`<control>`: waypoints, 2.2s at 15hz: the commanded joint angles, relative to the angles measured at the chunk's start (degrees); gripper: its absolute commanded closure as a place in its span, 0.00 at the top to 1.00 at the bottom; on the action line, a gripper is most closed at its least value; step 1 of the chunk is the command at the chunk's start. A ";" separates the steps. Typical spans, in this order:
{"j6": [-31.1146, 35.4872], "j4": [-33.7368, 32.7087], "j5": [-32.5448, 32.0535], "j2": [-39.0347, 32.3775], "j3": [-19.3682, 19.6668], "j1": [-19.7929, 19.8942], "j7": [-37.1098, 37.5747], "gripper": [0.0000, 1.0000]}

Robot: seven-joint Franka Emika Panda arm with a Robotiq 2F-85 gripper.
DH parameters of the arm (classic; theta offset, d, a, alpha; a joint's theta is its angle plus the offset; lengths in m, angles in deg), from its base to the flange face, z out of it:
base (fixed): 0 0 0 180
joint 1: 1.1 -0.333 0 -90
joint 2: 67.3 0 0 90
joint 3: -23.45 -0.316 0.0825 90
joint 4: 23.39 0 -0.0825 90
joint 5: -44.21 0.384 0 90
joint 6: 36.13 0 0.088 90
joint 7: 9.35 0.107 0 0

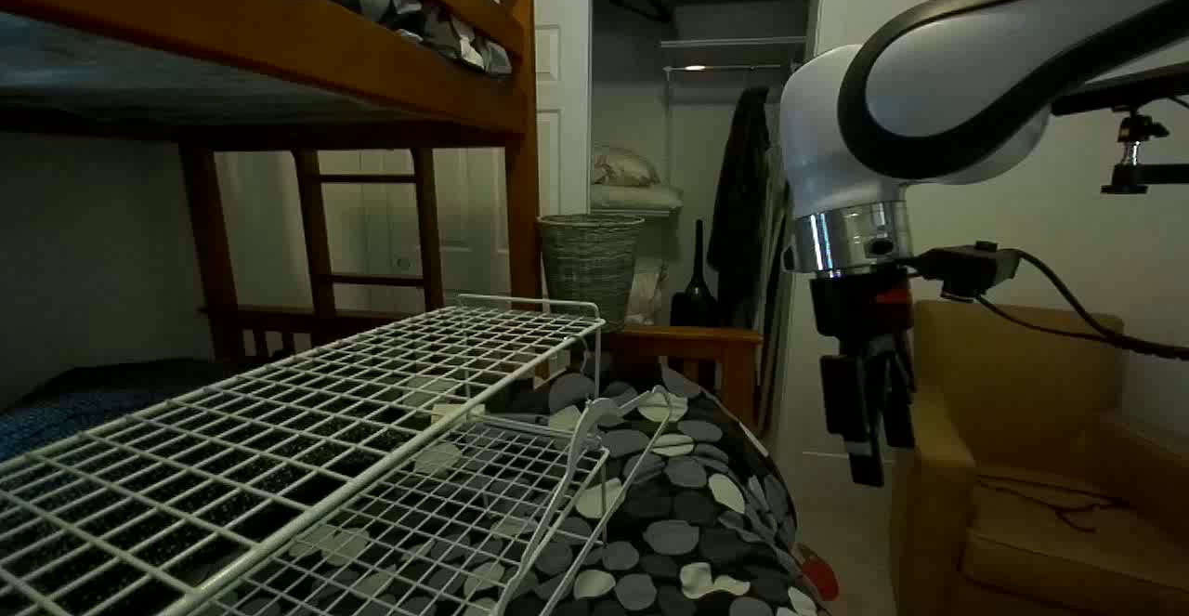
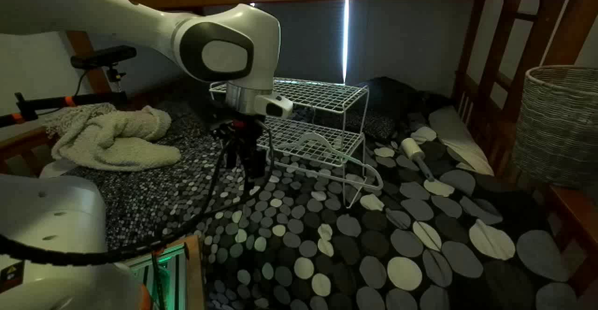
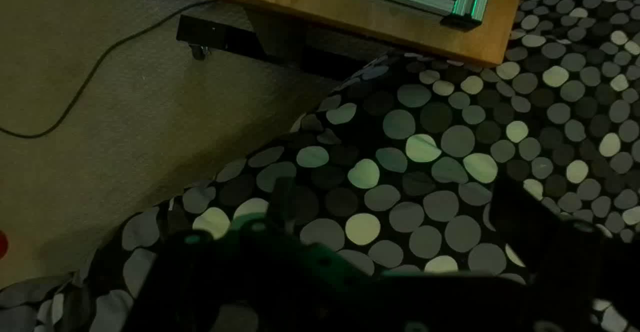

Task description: Put the hang wire on the bed

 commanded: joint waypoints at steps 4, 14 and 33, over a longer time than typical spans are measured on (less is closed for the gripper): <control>-0.17 -0.11 0.02 -0.08 -0.07 0.09 -0.03 1.00; 6.54 -6.35 -4.99 -12.72 0.03 11.02 18.28 1.00; 12.86 -22.83 -5.34 -31.06 1.85 11.20 47.25 1.00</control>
